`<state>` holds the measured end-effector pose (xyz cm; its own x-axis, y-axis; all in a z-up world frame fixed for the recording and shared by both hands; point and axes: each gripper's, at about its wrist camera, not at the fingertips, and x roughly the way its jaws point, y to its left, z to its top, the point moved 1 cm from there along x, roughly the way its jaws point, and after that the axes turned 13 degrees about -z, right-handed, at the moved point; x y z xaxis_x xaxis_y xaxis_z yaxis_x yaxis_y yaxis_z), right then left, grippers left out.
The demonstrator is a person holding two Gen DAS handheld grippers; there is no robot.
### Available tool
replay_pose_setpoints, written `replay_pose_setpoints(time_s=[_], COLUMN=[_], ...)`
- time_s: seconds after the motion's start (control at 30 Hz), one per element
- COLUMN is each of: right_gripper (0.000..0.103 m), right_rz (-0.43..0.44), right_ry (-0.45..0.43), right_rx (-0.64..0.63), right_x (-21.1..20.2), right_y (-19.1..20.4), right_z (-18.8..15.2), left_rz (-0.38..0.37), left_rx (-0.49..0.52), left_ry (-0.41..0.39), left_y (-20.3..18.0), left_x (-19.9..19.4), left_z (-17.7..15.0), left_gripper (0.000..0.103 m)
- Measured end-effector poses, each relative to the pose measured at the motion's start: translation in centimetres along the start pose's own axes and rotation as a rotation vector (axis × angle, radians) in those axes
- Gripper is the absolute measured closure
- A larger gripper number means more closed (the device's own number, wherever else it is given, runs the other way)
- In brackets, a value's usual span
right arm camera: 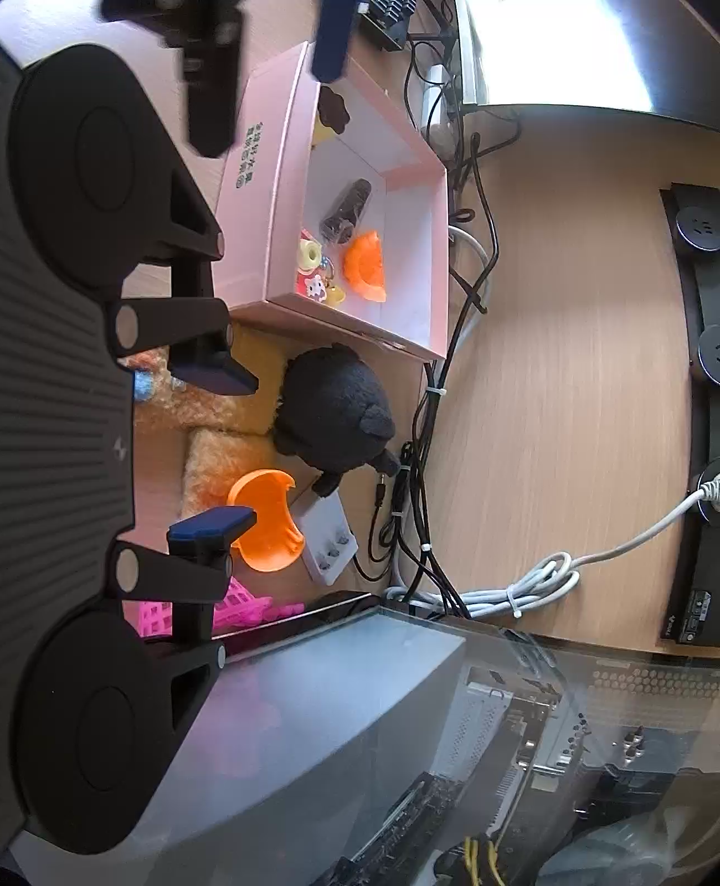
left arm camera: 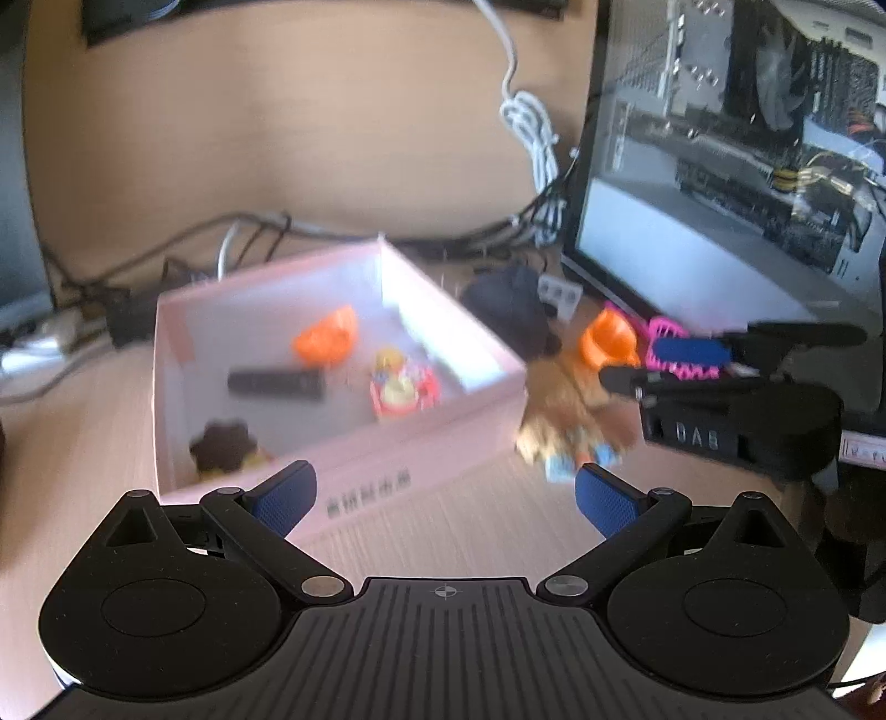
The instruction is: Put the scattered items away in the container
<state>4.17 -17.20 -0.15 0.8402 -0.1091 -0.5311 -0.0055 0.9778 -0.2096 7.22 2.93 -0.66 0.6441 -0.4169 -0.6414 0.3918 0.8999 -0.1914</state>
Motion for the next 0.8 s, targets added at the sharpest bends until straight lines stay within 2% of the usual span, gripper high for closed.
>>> replay_pose_setpoints(time_s=[0.13, 0.23, 0.33, 0.53, 0.8], right_gripper=[0.059, 0.059, 0.058, 0.057, 0.057], right_rz=[-0.011, -0.024, -0.024, -0.054, 0.126], right_ry=[-0.021, -0.027, -0.043, -0.02, 0.046], right_rx=[-0.031, -0.055, -0.044, -0.044, -0.103], right_x=[0.3, 0.7, 0.5, 2.0, 1.8], right_y=[0.5, 1.0, 1.2, 1.8, 2.7], right_z=[-0.4, -0.6, -0.5, -0.2, -1.9], left_rz=[0.051, 0.117, 0.126, 0.15, 0.165], left_rx=[-0.052, -0.065, -0.097, -0.129, -0.176], left_ry=[0.042, 0.022, 0.032, 0.037, 0.045], left_y=[0.8, 1.3, 1.9, 2.7, 3.5], left_x=[0.3, -0.5, -0.9, -1.9, -2.7], left_z=[-0.7, -1.1, -1.5, -2.3, -3.4], left_gripper=[0.001, 0.001, 0.001, 0.0, 0.0])
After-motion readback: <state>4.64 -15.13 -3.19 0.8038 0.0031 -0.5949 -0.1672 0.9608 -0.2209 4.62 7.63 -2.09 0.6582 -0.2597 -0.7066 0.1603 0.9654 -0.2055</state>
